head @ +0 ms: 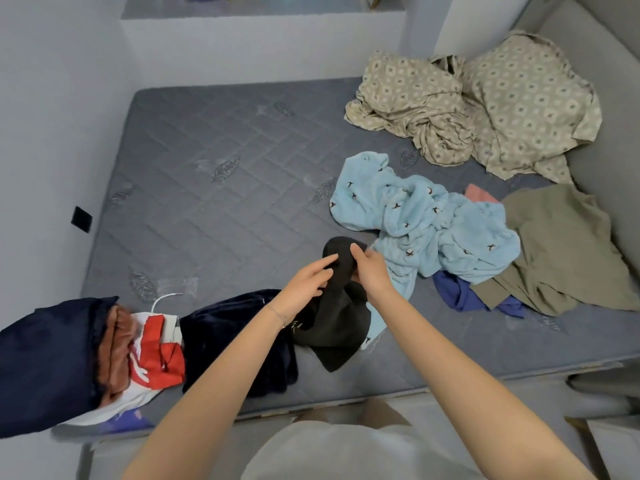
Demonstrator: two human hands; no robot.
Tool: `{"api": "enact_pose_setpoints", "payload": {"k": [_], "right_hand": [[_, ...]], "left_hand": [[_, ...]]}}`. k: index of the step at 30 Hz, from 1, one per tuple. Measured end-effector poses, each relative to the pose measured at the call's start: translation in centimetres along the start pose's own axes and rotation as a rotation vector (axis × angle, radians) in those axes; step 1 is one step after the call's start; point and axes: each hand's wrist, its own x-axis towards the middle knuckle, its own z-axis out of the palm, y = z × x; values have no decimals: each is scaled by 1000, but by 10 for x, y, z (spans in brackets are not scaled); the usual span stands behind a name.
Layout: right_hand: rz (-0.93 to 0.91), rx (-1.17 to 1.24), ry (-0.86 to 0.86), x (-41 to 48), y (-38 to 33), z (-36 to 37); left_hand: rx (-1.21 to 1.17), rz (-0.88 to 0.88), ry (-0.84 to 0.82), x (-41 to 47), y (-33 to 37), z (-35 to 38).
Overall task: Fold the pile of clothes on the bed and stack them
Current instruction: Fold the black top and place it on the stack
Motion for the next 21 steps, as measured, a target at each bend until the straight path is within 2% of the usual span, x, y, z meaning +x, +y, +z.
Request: {"api": "enact_pose_setpoints", "payload": {"k": [3, 5, 7, 12, 14, 17, 21], "right_hand": [[-71, -163, 70, -5, 4, 9], [-112, -253, -6, -8, 3, 10], [-136, -315, -118, -11, 0, 10], [-189, -335, -378, -20, -23, 6], [-208, -305, -413, -24, -34, 1], [-185, -122, -428, -30, -51, -10], [-162, 113, -416, -35, -72, -23]], "left_hand": [[77, 23, 143, 1, -17, -32], [145, 24, 166, 6, -21, -49], [220, 41, 107, 11, -19, -60], [419, 186, -180, 17, 5, -68], [471, 180, -259, 23, 8, -72], [421, 110, -336, 32, 8, -77], [379, 83, -255, 32, 1, -71]]}}
